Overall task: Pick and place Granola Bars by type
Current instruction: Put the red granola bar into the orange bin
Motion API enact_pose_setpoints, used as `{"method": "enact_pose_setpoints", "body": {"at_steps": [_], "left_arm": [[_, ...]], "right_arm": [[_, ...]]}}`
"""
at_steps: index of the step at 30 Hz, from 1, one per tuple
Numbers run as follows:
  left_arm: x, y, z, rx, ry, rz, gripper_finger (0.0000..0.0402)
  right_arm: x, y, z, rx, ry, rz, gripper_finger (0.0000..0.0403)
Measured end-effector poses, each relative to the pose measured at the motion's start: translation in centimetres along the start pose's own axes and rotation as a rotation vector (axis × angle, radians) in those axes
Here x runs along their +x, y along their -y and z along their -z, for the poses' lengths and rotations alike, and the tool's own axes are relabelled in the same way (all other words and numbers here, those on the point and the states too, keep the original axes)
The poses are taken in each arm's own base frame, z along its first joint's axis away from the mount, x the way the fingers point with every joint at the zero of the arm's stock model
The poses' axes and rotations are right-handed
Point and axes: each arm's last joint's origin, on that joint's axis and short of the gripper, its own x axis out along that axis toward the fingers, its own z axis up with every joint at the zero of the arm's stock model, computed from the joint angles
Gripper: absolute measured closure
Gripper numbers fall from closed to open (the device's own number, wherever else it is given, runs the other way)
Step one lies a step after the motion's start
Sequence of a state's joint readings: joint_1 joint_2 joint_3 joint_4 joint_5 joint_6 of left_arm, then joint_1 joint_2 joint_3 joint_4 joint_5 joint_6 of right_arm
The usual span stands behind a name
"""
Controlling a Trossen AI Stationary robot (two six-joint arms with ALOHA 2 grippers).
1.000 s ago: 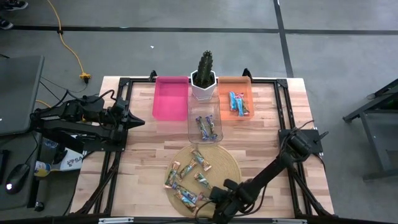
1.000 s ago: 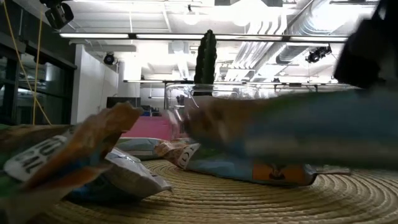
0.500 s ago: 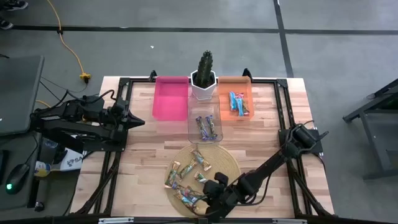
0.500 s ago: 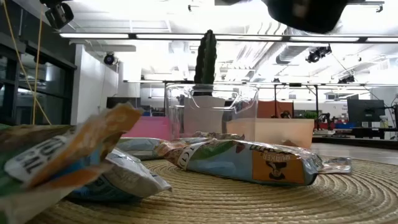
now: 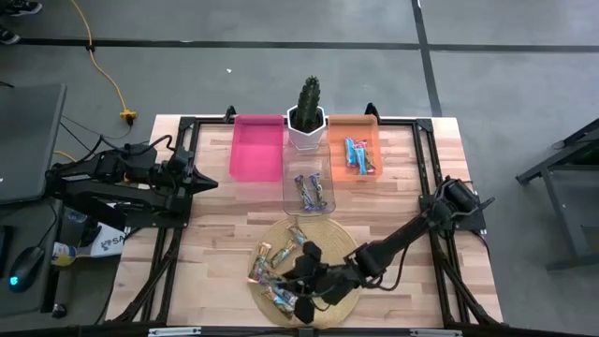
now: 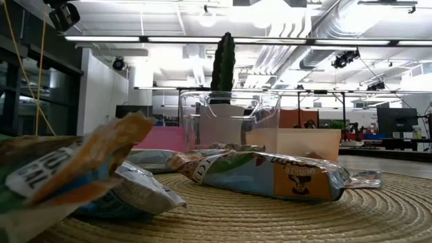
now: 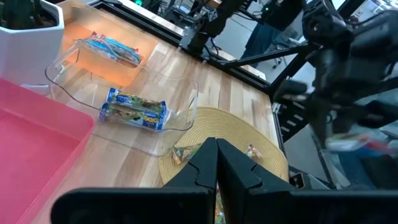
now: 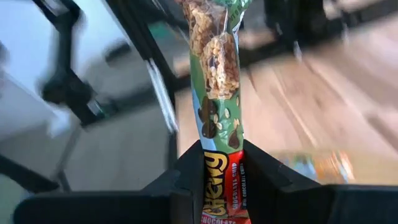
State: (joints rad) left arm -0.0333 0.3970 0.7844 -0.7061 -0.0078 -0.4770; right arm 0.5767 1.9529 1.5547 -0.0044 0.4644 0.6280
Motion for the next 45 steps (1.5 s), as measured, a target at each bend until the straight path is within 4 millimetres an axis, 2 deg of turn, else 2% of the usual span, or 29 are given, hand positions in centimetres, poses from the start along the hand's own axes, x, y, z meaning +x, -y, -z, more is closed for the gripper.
{"method": "enact_pose_setpoints", "body": {"at_steps": [4,10,18,22,26,30,37,45], "left_arm": [[0.0,0.0,0.0,0.000,0.000,0.000,0.0401],[0.0,0.0,0.0,0.000,0.000,0.000,0.0401],[0.0,0.0,0.0,0.000,0.001,-0.002,0.0401],[0.0,0.0,0.0,0.000,0.001,-0.002,0.0401],[0.0,0.0,0.0,0.000,0.001,-0.003,0.0401],[0.0,0.0,0.0,0.000,0.002,-0.002,0.0401],[0.0,0.0,0.0,0.000,0.006,-0.009,0.0401],[0.0,0.0,0.0,0.000,0.006,-0.010,0.0401]], "right_arm": [[-0.7,-0.4,-2.4,-0.038,0.137,-0.047,0.0328],[-3.7,-0.4,-6.4,-0.105,0.265,-0.034,0.0328],[-11.0,0.0,-12.5,-0.236,0.453,0.071,0.0328],[-14.7,0.9,-14.7,-0.281,0.504,0.163,0.0328],[-17.0,1.6,-15.8,-0.318,0.511,0.238,0.0328],[-18.0,2.2,-16.0,-0.341,0.495,0.308,0.0327],[-18.4,2.8,-16.0,-0.384,0.491,0.545,0.0327],[-18.7,3.6,-16.2,-0.313,0.510,0.806,0.0328]]}}
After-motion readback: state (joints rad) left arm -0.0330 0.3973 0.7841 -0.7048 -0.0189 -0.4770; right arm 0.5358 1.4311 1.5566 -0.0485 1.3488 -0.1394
